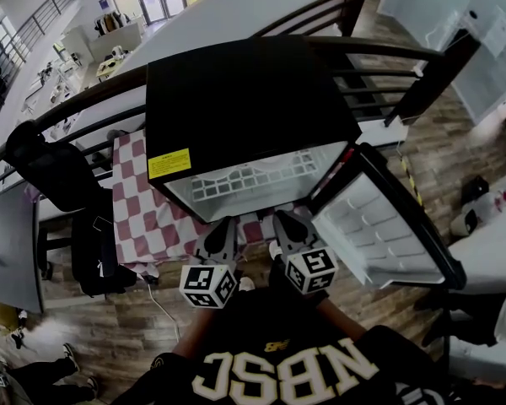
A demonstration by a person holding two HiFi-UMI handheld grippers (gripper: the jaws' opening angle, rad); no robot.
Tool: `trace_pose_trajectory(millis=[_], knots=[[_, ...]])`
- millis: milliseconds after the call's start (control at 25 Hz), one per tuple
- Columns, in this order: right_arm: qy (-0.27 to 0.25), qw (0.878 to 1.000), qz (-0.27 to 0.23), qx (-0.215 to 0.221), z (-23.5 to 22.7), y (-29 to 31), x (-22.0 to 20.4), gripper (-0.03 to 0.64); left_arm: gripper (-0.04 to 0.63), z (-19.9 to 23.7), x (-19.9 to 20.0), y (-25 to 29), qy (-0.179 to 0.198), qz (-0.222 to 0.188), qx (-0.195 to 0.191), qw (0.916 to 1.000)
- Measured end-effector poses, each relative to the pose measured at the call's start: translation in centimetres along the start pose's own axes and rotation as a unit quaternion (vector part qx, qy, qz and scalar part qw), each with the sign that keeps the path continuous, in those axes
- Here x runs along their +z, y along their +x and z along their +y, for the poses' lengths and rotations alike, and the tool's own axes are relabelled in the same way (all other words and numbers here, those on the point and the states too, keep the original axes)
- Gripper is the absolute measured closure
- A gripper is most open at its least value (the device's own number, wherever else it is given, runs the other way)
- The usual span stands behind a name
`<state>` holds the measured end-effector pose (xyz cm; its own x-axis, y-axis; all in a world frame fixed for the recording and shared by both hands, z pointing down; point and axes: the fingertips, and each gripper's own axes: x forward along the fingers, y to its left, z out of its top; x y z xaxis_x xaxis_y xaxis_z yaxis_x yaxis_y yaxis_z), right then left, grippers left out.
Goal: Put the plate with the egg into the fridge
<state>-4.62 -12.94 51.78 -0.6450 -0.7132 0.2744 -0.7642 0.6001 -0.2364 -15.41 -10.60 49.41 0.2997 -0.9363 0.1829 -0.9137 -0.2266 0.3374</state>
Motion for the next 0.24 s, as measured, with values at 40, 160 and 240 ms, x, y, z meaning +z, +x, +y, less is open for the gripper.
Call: trace_pose_trajectory(millis=[40, 160, 240], knots=[[0.007, 1.0, 0.002, 0.001, -0.2, 0.1, -0.1, 0.58, 0.574, 0.0, 0.1, 0.2, -0.001, -0.002, -0.001, 1.0], [0.039, 0.999, 0.013, -0.001, -0.8, 0.0, -0.8, 0.58, 0.574, -0.3, -0.1, 0.2, -0.002, 0.004, 0.002, 1.0], [0.065, 0.998, 0.026, -0.007, -1.1, -0.6, -1.9, 0.58, 0.574, -0.6, -0.8, -0.2, -0.006, 0.017, 0.005, 0.9998]])
